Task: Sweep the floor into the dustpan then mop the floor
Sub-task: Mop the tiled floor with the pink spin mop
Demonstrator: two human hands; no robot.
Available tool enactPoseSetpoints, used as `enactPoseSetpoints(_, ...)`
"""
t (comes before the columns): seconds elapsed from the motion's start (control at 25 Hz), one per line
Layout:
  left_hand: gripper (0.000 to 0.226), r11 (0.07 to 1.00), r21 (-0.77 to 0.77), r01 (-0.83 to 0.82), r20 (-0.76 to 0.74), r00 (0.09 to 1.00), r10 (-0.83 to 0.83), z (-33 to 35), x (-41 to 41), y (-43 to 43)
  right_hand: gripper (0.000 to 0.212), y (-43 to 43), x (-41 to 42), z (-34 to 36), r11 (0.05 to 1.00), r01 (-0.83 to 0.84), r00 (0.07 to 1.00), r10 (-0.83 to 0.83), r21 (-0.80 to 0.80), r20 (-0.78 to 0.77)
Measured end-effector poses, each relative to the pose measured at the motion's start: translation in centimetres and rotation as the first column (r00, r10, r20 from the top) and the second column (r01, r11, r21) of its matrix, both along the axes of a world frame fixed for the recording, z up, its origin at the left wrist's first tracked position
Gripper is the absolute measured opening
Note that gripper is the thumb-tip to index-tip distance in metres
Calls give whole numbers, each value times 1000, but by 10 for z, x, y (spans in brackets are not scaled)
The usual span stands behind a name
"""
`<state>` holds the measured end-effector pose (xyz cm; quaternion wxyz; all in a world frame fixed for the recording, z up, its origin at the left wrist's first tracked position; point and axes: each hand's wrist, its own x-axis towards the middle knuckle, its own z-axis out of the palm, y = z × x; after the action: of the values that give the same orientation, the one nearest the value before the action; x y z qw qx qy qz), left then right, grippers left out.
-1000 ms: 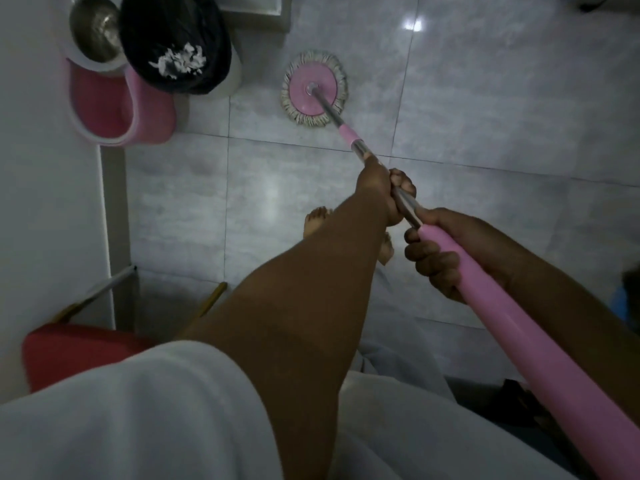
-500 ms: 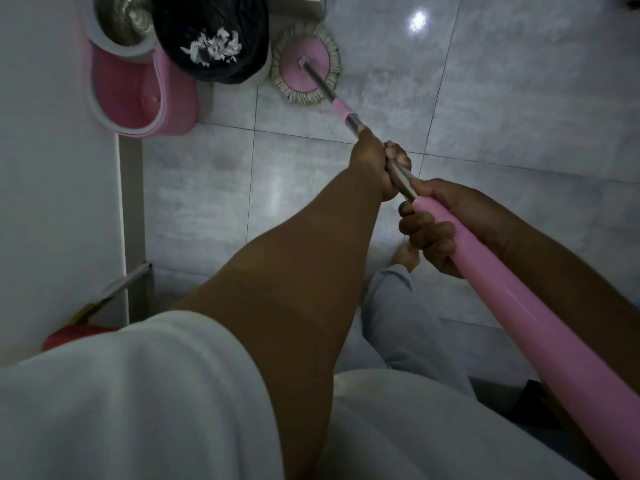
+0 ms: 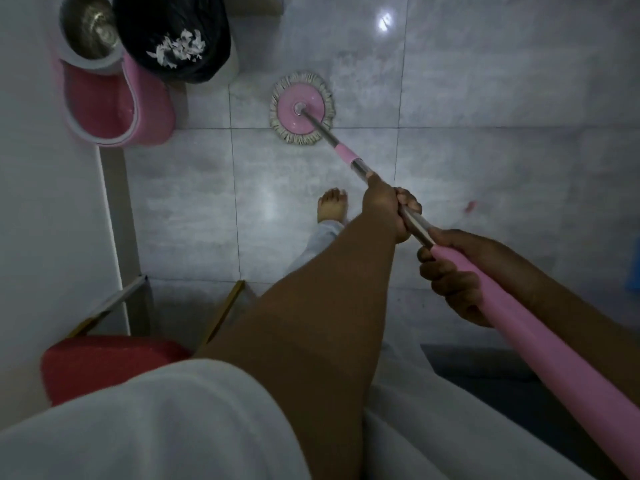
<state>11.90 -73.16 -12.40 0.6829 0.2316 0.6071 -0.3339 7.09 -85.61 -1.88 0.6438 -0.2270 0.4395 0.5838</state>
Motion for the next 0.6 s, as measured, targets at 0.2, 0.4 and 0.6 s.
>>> enactPoseSetpoints(0.2,53,983,-100,157,-12,987,-159,26,-65,-97,28,-85,-90,18,959,270,962,-264,88,-71)
enactPoseSetpoints(0.4,47,933,-123,338,-34,938,-345,35,-92,-138,31,-114,-138,18,908,407,913,-402,97,-71)
enactPoseSetpoints(0.6,42,916,-119,383,-20,922,-388,26,-84,-116,31,-83,-126,17,917,398,917,-396,35,-49)
